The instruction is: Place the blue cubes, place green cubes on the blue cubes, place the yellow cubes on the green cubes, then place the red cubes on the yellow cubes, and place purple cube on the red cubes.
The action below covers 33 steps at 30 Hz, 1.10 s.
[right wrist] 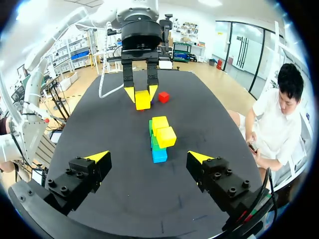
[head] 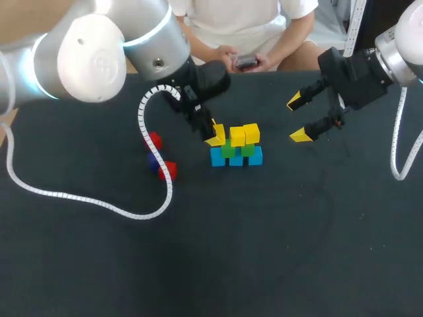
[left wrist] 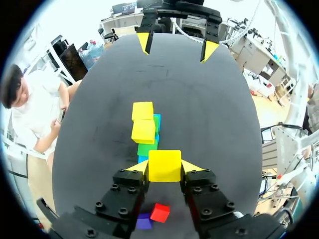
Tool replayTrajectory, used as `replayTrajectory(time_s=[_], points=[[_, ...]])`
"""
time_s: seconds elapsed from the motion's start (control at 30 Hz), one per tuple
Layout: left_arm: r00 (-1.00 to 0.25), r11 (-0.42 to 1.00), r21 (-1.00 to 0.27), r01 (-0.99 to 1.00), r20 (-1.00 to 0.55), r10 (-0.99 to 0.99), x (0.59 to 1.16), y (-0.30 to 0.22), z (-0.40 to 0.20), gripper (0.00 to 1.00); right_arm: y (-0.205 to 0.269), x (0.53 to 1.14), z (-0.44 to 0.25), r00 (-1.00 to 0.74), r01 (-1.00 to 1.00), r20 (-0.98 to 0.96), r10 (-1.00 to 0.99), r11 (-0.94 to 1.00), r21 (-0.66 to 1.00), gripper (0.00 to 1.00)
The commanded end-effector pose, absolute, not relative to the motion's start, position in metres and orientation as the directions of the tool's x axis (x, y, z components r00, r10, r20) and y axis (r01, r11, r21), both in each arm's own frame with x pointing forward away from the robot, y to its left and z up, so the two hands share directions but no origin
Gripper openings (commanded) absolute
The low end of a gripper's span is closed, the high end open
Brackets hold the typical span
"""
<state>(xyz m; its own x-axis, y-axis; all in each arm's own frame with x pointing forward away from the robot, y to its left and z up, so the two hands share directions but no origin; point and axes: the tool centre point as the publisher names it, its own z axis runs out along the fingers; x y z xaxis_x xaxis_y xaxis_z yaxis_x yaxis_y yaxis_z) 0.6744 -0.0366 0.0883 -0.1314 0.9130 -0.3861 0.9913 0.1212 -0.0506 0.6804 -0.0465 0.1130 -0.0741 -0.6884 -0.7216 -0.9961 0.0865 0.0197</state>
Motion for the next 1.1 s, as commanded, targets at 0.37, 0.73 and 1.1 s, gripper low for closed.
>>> replayTrajectory(time_s=[0.37,0.73,1.1], points=[[-0.131,0.111,-0.072,0.991,-0.41,0.902,0.67,-0.044,0.079,0.0,-0.047,0.679,0.113,-0.074,-0.996,-0.722,-0.688,0.088,0.017,1.0],[-0.135,0.107,-0.09,0.99,-0.406,0.904,0.673,-0.046,0.073,0.0,-0.047,0.679,0.113,-0.074,-0.996,-0.722,-0.688,0.088,0.017,1.0],[-0.123,0.093,-0.094,0.991,-0.41,0.904,0.676,-0.051,0.07,0.0,-0.047,0.679,0.113,-0.074,-0.996,-0.722,-0.688,0.088,0.017,1.0]])
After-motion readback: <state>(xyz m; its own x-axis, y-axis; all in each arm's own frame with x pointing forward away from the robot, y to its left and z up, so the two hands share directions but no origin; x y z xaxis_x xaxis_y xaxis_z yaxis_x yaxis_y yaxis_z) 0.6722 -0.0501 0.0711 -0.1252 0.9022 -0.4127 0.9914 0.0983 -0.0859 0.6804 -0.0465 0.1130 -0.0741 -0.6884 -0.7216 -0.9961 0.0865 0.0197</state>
